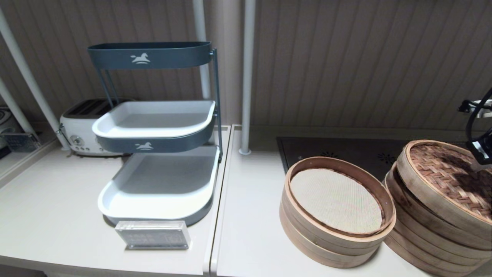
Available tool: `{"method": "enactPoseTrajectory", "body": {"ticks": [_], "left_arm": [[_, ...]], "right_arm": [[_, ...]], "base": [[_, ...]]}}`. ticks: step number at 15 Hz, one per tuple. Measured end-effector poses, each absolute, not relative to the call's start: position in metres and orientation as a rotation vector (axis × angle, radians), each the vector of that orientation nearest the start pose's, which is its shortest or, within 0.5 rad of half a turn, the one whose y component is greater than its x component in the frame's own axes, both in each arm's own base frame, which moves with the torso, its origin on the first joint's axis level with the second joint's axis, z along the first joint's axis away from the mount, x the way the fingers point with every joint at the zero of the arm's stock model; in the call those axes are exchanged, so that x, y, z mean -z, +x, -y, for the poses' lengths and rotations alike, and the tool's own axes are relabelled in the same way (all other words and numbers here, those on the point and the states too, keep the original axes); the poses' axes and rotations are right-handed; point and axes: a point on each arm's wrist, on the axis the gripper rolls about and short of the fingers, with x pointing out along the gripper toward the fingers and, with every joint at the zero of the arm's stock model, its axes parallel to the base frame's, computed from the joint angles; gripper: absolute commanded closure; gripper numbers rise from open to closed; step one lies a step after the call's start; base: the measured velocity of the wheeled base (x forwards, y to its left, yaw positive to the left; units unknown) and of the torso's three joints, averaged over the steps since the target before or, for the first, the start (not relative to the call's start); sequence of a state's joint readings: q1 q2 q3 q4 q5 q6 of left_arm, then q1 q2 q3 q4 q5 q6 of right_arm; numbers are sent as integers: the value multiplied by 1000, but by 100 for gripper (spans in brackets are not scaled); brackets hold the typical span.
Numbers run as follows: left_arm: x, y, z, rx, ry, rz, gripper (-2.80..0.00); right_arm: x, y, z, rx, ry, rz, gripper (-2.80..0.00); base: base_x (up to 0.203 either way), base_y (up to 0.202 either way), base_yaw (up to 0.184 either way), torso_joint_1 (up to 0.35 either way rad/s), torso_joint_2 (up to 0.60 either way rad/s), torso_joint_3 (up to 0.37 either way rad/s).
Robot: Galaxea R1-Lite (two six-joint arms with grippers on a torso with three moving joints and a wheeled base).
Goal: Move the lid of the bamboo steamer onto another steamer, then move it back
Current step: Put the steamer
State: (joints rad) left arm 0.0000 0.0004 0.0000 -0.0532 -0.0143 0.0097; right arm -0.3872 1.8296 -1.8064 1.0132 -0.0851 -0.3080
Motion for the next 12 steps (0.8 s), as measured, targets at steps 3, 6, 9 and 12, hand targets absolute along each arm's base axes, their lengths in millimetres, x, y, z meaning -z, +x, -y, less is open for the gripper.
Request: {"method": "enactPoseTrajectory", "body": {"ticks": [3,6,9,12], "left_arm": [[-81,-23,0,14,10,53,0],[-81,-23,0,14,10,53,0],[-81,-23,0,14,10,53,0],[-81,-23,0,14,10,53,0]], "right_arm": [[-275,282,117,266,-124,-1081,0],[-274,282,120,272,-120,-1084,0],[-272,285,125,280,-117,-1089,0],[-271,289,129,285,-115,-1093,0]], "base": [[0,0,0,0,0,0],[0,0,0,0,0,0],[0,0,0,0,0,0],[0,0,0,0,0,0]]}}
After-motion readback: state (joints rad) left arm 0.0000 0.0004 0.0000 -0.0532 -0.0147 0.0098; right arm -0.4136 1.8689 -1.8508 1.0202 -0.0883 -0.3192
